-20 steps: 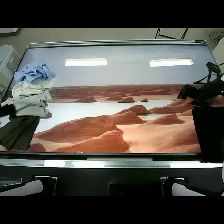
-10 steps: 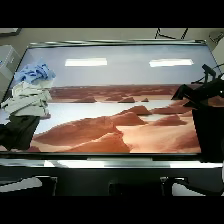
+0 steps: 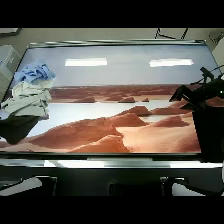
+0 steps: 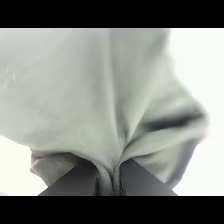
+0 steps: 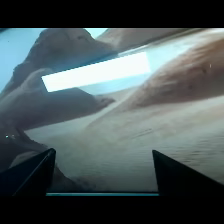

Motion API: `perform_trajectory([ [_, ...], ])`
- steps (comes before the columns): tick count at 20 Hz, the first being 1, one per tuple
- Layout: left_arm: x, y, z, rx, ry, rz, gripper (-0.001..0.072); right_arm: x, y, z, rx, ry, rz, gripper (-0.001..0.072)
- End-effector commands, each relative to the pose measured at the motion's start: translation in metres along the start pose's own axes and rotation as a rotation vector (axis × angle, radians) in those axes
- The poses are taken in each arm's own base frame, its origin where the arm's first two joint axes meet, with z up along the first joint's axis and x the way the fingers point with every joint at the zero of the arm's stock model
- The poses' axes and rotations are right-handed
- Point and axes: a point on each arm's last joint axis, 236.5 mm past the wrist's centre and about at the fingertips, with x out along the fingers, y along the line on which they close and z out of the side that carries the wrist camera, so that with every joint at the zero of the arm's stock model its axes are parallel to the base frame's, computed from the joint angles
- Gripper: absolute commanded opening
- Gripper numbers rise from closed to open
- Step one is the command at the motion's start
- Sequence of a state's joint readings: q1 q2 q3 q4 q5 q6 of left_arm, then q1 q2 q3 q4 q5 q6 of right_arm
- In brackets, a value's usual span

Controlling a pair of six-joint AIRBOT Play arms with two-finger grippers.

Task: Fold the clothes and pants, and hang the long-sleeved shirts on hangers.

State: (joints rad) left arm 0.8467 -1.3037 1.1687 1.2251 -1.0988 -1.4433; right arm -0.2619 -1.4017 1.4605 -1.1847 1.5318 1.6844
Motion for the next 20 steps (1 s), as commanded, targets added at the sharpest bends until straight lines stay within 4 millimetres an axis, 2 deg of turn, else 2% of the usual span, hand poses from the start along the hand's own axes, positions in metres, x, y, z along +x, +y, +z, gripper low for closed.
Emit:
perform_trajectory([
  [1, -0.128, -0.108, 0.066, -0.009, -0.438, -0.276, 0.0022, 0.000, 0.001, -0.006, 0.006, 0.026, 0.002, 0.0669],
  [2, -0.167, -0.144, 0.059, 0.053, -0.520, -0.343, 0.0023, 0.000, 0.001, -0.011, 0.006, 0.045, 0.002, 0.0669],
  [3, -0.197, -0.176, 0.041, 0.130, -0.561, -0.399, 0.0023, 0.000, 0.001, -0.016, 0.006, 0.067, 0.003, 0.0669],
  [5, -0.240, -0.243, -0.017, 0.297, -0.575, -0.547, 0.0022, -0.002, 0.000, -0.025, 0.002, 0.106, -0.001, 0.0669],
  [7, -0.253, -0.294, -0.085, 0.437, -0.489, -0.700, 0.0023, -0.005, 0.001, -0.029, -0.004, 0.110, -0.002, 0.0668],
  [9, -0.244, -0.340, -0.161, 0.532, -0.320, -0.848, 0.0022, -0.010, 0.003, -0.029, -0.010, 0.091, 0.000, 0.0668],
  [11, -0.224, -0.374, -0.228, 0.607, -0.191, -0.944, 0.0022, -0.016, 0.005, -0.030, -0.021, 0.076, 0.002, 0.0668],
  [13, -0.199, -0.399, -0.283, 0.603, -0.081, -0.995, 0.0022, -0.023, 0.008, -0.031, -0.050, 0.054, 0.003, 0.0668],
  [15, -0.157, -0.412, -0.328, 0.605, 0.017, -0.967, 0.0022, -0.028, 0.007, -0.032, -0.065, 0.039, -0.007, 0.0668],
  [16, -0.124, -0.411, -0.349, 0.599, 0.096, -0.904, 0.0022, -0.029, 0.006, -0.033, -0.072, 0.042, -0.010, 0.0668],
  [18, -0.054, -0.395, -0.385, 0.615, 0.248, -0.746, 0.0022, -0.029, 0.007, -0.032, -0.072, 0.038, -0.009, 0.0666],
  [20, 0.005, -0.365, -0.419, 0.645, 0.398, -0.583, 0.0023, -0.024, 0.009, -0.033, -0.088, 0.038, -0.010, 0.0666],
])
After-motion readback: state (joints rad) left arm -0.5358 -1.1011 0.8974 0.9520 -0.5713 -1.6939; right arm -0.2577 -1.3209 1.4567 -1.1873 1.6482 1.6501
